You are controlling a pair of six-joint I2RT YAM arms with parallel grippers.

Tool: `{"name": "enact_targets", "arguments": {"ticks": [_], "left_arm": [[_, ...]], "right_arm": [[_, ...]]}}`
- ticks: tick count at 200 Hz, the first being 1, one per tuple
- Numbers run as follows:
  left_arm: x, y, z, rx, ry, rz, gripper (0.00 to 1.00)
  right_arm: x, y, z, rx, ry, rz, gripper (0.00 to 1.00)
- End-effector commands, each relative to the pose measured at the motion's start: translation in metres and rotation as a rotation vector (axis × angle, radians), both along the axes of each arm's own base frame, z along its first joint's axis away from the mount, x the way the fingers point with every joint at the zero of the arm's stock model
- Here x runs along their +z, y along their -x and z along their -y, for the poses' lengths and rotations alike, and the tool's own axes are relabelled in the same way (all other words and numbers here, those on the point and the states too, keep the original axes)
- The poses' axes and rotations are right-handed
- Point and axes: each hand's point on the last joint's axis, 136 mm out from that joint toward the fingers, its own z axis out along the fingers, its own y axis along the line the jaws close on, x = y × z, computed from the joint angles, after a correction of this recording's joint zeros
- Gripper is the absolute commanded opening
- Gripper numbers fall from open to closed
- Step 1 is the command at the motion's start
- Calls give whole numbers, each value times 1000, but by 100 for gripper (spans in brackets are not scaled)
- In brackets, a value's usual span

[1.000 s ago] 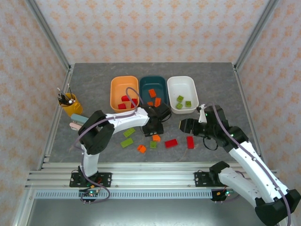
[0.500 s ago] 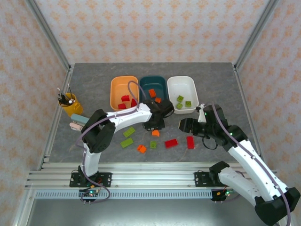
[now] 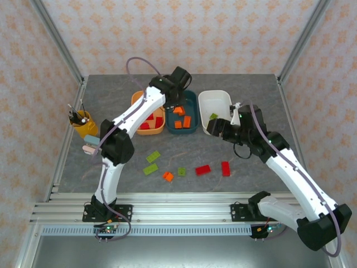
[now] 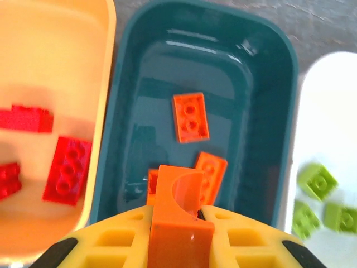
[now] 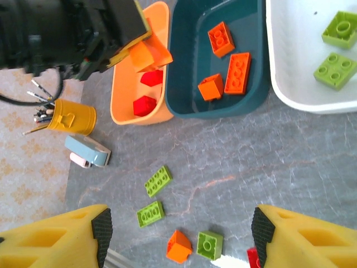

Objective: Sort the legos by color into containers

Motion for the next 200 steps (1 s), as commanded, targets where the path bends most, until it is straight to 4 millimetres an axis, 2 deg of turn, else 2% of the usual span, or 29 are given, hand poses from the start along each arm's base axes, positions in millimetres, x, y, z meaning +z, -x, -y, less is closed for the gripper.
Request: {"name": "enact_targets", "arguments": {"ticks": [1, 19, 38, 77, 95, 118, 134, 158, 179, 200], "left_arm": [[-26, -7, -22, -12, -139, -70, 23], [-38, -22, -28, -1, -157, -63, 23], [-54, -28, -35, 8, -175, -83, 23], [-85, -25, -29, -12, -171, -139, 23], [-92, -23, -29, -12, -169, -152, 24], [-96, -20, -28, -15, -165, -168, 35], [-91, -19, -27, -17, -156, -165, 42], [-69, -20, -23, -21, -127, -121, 47], [-38, -20, -19, -13, -79, -68, 50], [-1, -11, -18, 2, -32, -12, 54]], "right_arm": [[21, -19, -2, -36, -5, 63, 69], [27, -29, -7, -50, -35, 75, 69], [33, -37, -10, -76, -72, 87, 70], [30, -43, -11, -107, -92, 72, 71], [26, -43, -10, -109, -90, 60, 71], [19, -41, -9, -110, -80, 46, 72], [15, -40, -9, -109, -71, 35, 72], [10, -35, -7, -101, -46, 17, 72], [6, -29, -4, -75, -6, 8, 72], [-5, -16, -3, -11, 75, -16, 71]]}}
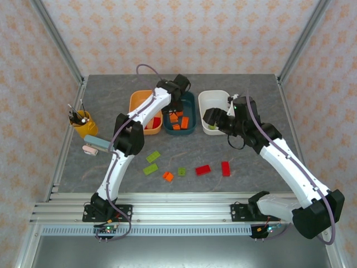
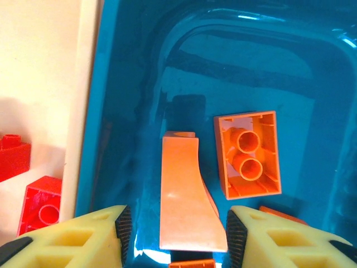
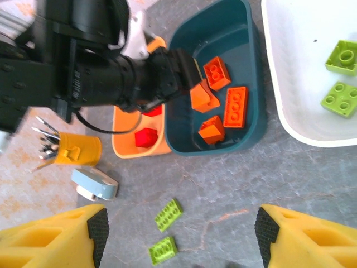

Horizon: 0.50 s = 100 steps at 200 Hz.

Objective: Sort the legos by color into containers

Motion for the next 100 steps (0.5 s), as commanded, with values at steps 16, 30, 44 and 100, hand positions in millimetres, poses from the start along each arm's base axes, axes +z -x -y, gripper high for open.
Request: {"name": "enact_targets", "arguments": {"ticks": [16, 30, 44, 100], "left_arm": [[110, 24, 1, 28, 124, 177, 58], [126, 42, -6, 41, 152, 202, 60], [131, 62, -16, 61, 168, 209, 62], [132, 179, -72, 105, 213, 223, 67]], "right_arm": [[-14, 26, 2, 115, 162, -17, 71], [-23, 37, -1, 162, 206, -18, 71], [-33, 46, -7, 208, 254, -25, 70], [-74, 79, -49, 371, 398, -89, 70]]}}
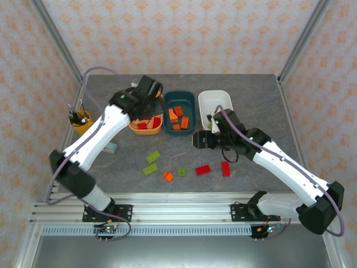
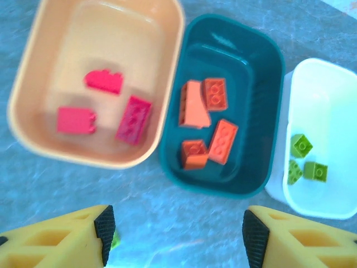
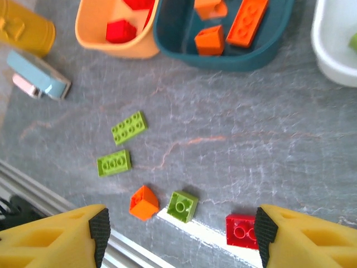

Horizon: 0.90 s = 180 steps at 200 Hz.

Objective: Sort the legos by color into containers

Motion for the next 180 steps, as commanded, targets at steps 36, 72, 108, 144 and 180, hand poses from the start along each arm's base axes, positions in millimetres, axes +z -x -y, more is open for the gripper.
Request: {"name": "enact_targets", "arguments": {"ticks": [36, 72, 108, 144, 180], "left_arm": [[-47, 109, -31, -21, 26, -23, 71], [-76, 163, -55, -17, 71, -37, 73], [-79, 183, -66, -22, 113, -23, 75], [-74, 185, -63, -54, 125, -19, 75], [-71, 188, -64, -52, 143, -4, 75]], "right_arm": [[-74, 33, -40, 37, 227, -212, 68], [-114, 49, -54, -22, 377, -389, 66], [-143, 49, -65, -164, 337, -488, 67], [-161, 42, -81, -228, 300, -523, 68], [-180, 41, -82, -266, 326, -553, 66]]}}
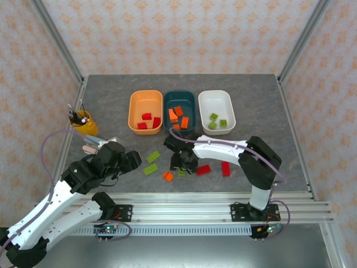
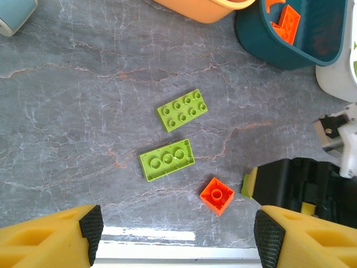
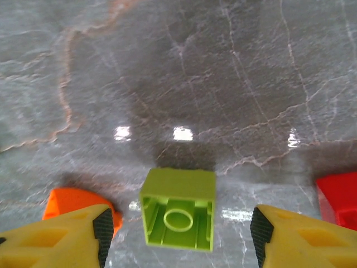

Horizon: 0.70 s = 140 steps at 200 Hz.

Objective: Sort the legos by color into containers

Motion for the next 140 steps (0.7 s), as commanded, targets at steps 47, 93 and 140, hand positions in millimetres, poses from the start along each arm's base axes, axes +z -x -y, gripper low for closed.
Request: {"name": "enact_targets", "arguments": {"ticks": [47, 93, 140], "left_arm": [[2, 7, -4, 4, 12, 3, 75], [12, -6, 14, -46, 39, 39, 75], [32, -36, 45, -118, 8, 75, 75]], "right_arm": [[-11, -7, -10, -58, 4, 1, 44], [34, -30, 6, -17, 50, 144, 30], [108, -106, 76, -63, 105, 334, 29]]}}
